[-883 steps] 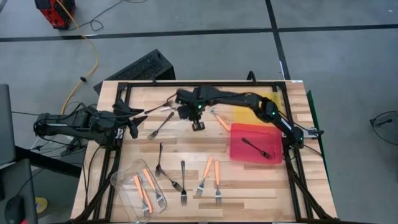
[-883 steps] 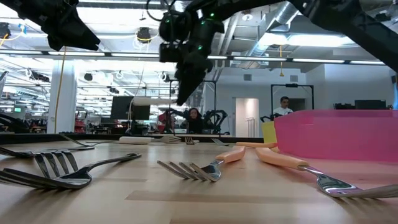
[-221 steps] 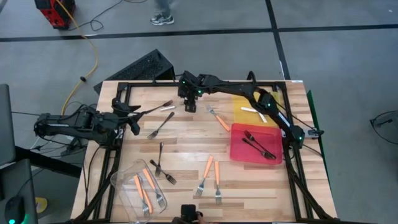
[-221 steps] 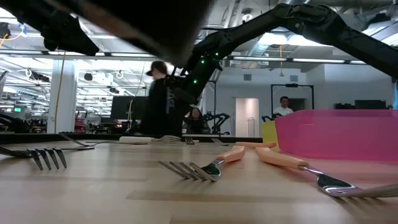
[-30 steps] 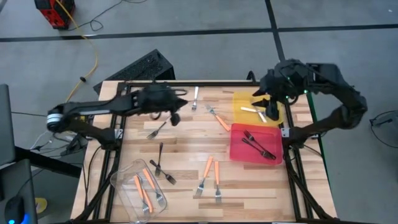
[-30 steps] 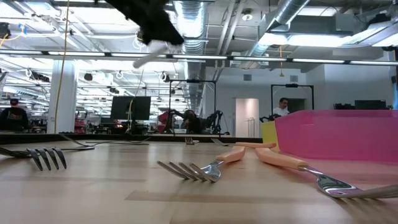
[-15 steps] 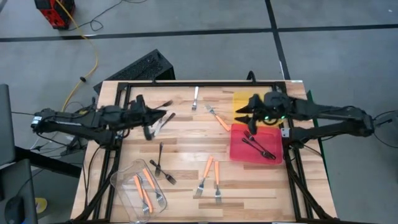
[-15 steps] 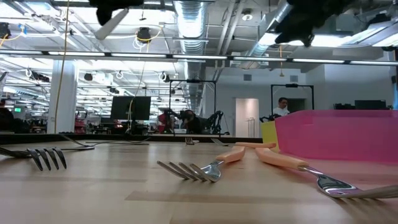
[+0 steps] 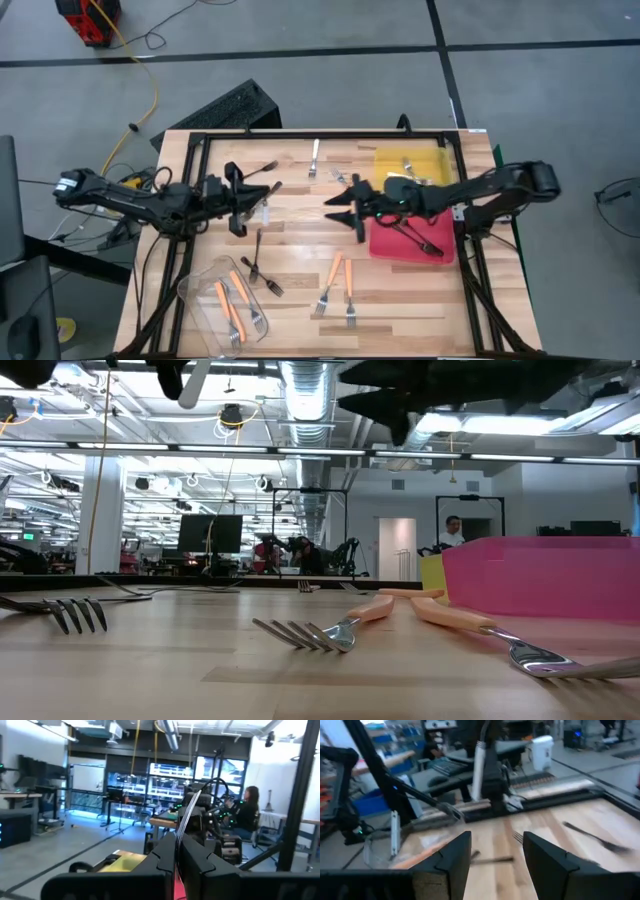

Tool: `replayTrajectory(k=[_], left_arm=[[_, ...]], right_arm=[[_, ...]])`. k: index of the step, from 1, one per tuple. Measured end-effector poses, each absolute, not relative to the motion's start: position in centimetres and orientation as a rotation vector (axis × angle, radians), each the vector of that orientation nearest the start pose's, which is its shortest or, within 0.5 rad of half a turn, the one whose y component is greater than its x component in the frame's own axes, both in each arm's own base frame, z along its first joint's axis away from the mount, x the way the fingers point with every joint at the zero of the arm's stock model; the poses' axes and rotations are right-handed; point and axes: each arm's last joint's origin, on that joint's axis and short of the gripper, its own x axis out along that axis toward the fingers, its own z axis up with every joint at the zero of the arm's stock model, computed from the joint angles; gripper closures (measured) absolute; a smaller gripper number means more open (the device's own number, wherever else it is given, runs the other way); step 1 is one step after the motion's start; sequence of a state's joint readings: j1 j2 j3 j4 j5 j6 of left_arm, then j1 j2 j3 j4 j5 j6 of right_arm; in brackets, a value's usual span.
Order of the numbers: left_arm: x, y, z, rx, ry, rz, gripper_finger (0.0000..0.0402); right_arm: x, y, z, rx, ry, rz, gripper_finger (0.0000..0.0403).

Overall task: Sort silverware by color (type)
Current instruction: Put the white fork into the yellow bin

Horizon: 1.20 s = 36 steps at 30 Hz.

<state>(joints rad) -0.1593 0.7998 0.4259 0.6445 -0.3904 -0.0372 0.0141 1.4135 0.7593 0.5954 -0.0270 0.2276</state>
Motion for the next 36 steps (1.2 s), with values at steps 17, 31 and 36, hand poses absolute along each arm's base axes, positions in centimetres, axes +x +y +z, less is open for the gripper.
replayTrajectory(k=[17, 31, 36], left_arm=[[20.6, -4.2, 26.9, 0.004, -0.284, 0.086, 0.0401], [22.0, -6.0, 25.6, 0.050, -0.314, 0.036, 0.0401], [22.3, -6.1, 25.4, 0.068, -0.333, 0.049, 0.0401]], right_arm=[[37.5, 4.7, 22.1, 0.225, 0.028, 0.146, 0.0182], [39.9, 5.0, 23.0, 0.207, -0.017, 0.125, 0.0147], [39.8, 5.1, 22.9, 0.203, -0.017, 0.127, 0.0147]])
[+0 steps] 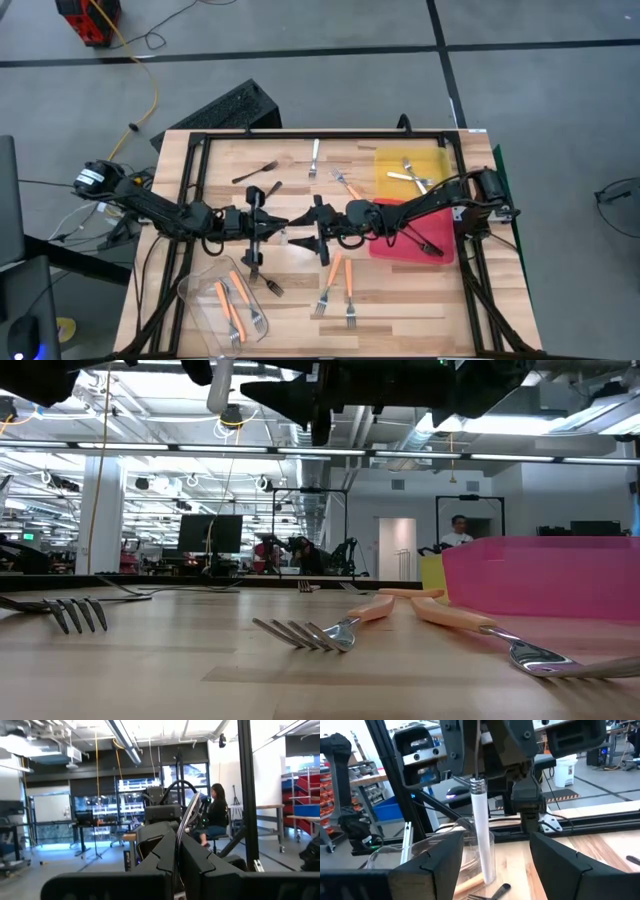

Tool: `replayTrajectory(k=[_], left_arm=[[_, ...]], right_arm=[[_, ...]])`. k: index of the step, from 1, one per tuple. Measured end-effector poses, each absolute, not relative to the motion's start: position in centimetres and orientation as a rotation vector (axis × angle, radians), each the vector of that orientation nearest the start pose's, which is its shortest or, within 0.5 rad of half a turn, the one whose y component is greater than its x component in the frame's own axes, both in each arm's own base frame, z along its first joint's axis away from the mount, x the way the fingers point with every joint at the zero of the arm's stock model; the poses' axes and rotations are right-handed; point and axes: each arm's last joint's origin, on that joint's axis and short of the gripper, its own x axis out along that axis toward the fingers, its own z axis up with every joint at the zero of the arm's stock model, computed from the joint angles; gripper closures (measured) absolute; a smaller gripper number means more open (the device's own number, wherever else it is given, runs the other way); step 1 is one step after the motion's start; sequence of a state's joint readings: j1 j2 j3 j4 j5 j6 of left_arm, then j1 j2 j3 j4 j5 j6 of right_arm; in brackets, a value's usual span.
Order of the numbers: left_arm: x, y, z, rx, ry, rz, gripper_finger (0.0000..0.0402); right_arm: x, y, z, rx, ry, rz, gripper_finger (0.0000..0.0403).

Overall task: Sort silverware by color (type)
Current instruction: Put the white fork into the yellow bin

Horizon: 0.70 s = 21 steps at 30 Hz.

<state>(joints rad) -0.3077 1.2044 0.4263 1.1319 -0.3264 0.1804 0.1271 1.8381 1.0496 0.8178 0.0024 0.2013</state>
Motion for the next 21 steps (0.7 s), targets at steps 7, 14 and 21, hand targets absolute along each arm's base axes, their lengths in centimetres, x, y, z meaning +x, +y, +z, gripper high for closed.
replayTrajectory(k=[7, 14, 21], left_arm=[[23.0, -5.9, 25.0, 0.065, -0.385, 0.060, 0.0401], [23.7, -5.7, 24.3, 0.054, -0.408, 0.056, 0.0401], [24.1, -5.7, 23.7, 0.050, -0.412, 0.061, 0.0401]], right_arm=[[39.8, 5.0, 22.9, 0.202, -0.017, 0.122, 0.0147], [39.9, 4.9, 22.9, 0.182, -0.017, 0.115, 0.0150], [39.9, 4.9, 22.9, 0.178, -0.017, 0.115, 0.0194]])
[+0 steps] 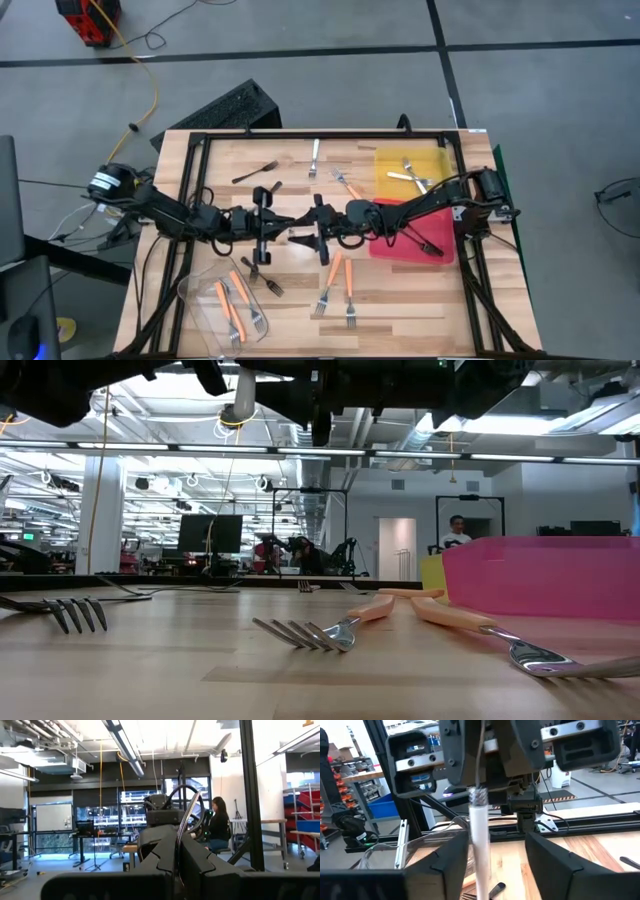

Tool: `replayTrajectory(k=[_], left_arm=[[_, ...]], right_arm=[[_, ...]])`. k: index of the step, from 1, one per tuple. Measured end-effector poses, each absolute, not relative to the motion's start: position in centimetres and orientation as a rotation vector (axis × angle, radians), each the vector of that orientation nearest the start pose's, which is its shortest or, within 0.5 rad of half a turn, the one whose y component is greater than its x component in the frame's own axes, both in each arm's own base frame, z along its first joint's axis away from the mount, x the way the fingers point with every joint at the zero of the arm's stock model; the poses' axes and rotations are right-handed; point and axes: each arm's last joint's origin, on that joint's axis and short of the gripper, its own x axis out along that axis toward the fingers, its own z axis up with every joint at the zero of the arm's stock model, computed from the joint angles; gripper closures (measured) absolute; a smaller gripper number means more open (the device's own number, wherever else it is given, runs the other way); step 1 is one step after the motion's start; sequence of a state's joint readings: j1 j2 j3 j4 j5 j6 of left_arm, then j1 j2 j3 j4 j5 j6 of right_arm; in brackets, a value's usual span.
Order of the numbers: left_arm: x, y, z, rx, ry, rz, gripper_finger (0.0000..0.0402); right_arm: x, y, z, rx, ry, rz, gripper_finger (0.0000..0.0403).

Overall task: Sort silverware by color (type)
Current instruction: Put the white fork into the yellow bin

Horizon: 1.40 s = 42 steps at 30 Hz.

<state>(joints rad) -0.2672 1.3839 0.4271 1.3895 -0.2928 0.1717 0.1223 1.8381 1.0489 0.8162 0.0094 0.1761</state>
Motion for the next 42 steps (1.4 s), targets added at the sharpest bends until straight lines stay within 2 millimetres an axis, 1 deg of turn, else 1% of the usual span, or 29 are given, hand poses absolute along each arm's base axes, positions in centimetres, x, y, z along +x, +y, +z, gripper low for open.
replayTrajectory(k=[3, 7, 8, 12, 15, 18, 22, 26, 31, 35, 39, 42], left_arm=[[24.2, -5.7, 23.5, 0.052, -0.401, 0.064, 0.0401], [24.3, -5.7, 23.5, 0.052, -0.398, 0.071, 0.0401], [24.3, -5.7, 23.5, 0.052, -0.397, 0.071, 0.0401], [24.3, -5.7, 23.4, 0.046, -0.394, 0.071, 0.0401], [24.3, -5.7, 23.4, 0.010, -0.391, 0.087, 0.0400], [24.3, -5.6, 23.4, -0.014, -0.384, 0.099, 0.0387], [24.4, -5.7, 23.2, -0.019, -0.369, 0.077, 0.0344], [24.4, -5.9, 23.1, 0.004, -0.348, 0.005, 0.0285], [24.4, -5.9, 22.9, -0.007, -0.322, 0.026, 0.0212], [24.2, -5.8, 23.2, -0.015, -0.311, 0.056, 0.0164], [23.6, -5.7, 23.9, -0.035, -0.292, 0.072, 0.0134], [22.9, -5.6, 24.5, -0.035, -0.260, 0.072, 0.0128]], right_arm=[[39.9, 4.9, 22.9, 0.174, -0.014, 0.111, 0.0242], [39.8, 5.2, 22.9, 0.154, -0.016, 0.113, 0.0338], [39.8, 5.3, 22.9, 0.152, -0.015, 0.110, 0.0351], [39.8, 5.3, 22.9, 0.149, -0.016, 0.108, 0.0348], [39.8, 5.5, 22.9, 0.153, -0.016, 0.108, 0.0348], [39.8, 5.5, 22.9, 0.154, -0.015, 0.106, 0.0348], [39.8, 5.4, 22.9, 0.155, -0.023, 0.085, 0.0348], [39.8, 5.5, 22.9, 0.152, -0.020, 0.088, 0.0348], [39.7, 5.3, 23.2, 0.154, -0.032, 0.082, 0.0348], [39.3, 5.0, 24.2, 0.154, -0.045, 0.077, 0.0348], [38.9, 4.6, 24.9, 0.152, -0.023, 0.066, 0.0348], [38.3, 4.1, 26.1, 0.151, -0.019, 0.021, 0.0348]])
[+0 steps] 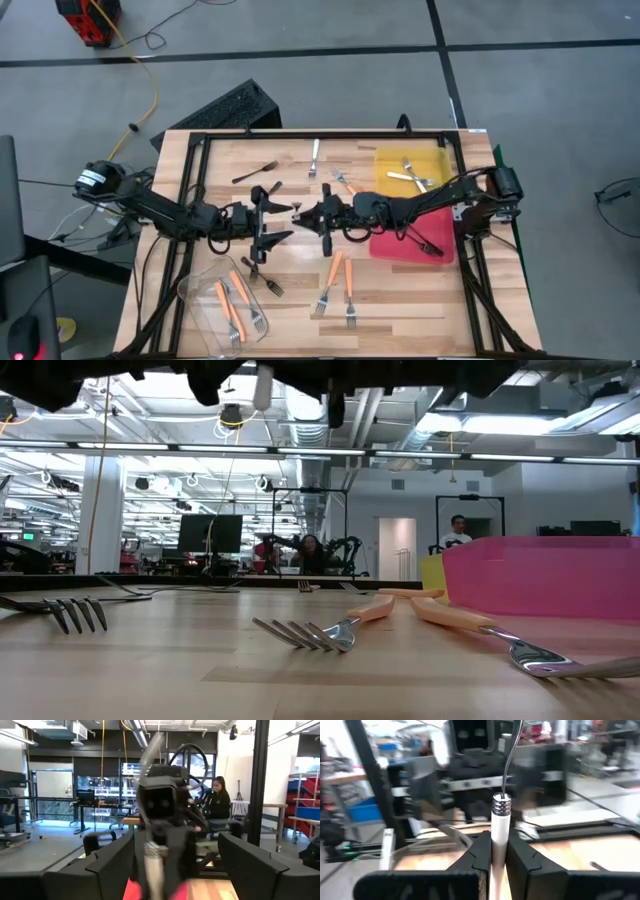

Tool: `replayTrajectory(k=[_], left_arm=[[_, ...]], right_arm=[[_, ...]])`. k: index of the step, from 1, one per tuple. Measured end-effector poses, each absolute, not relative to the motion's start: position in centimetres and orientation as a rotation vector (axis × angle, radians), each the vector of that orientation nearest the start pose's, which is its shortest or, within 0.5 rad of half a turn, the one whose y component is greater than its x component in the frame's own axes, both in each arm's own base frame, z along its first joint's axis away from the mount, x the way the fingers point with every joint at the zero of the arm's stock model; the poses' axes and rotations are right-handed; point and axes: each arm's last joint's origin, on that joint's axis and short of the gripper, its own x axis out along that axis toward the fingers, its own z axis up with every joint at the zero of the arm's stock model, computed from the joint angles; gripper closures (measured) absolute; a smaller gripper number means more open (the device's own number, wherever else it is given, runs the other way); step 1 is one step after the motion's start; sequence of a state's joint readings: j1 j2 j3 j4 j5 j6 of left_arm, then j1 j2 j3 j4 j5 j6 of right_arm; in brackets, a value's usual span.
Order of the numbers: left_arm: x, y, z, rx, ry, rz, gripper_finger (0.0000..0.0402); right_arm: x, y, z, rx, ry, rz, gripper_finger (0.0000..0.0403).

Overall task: Sort silverware by color (type)
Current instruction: Put the white fork into the yellow bin

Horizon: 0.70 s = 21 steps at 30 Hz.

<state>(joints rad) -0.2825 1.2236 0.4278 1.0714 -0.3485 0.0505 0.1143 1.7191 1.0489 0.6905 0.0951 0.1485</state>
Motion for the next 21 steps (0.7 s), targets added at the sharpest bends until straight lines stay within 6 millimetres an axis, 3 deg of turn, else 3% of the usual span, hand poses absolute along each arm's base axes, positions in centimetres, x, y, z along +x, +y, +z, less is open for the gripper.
replayTrajectory(k=[7, 16, 21], left_arm=[[21.6, -5.3, 25.0, -0.075, -0.164, 0.112, 0.0127], [21.1, -5.0, 24.4, -0.124, -0.064, 0.162, 0.0127], [21.2, -5.1, 24.0, -0.128, -0.033, 0.164, 0.0127]], right_arm=[[36.1, 3.2, 29.0, 0.063, 0.012, -0.131, 0.0348], [31.2, 1.5, 32.8, -0.050, 0.129, -0.437, 0.0348], [28.5, 0.7, 33.3, -0.091, 0.239, -0.673, 0.0348]])
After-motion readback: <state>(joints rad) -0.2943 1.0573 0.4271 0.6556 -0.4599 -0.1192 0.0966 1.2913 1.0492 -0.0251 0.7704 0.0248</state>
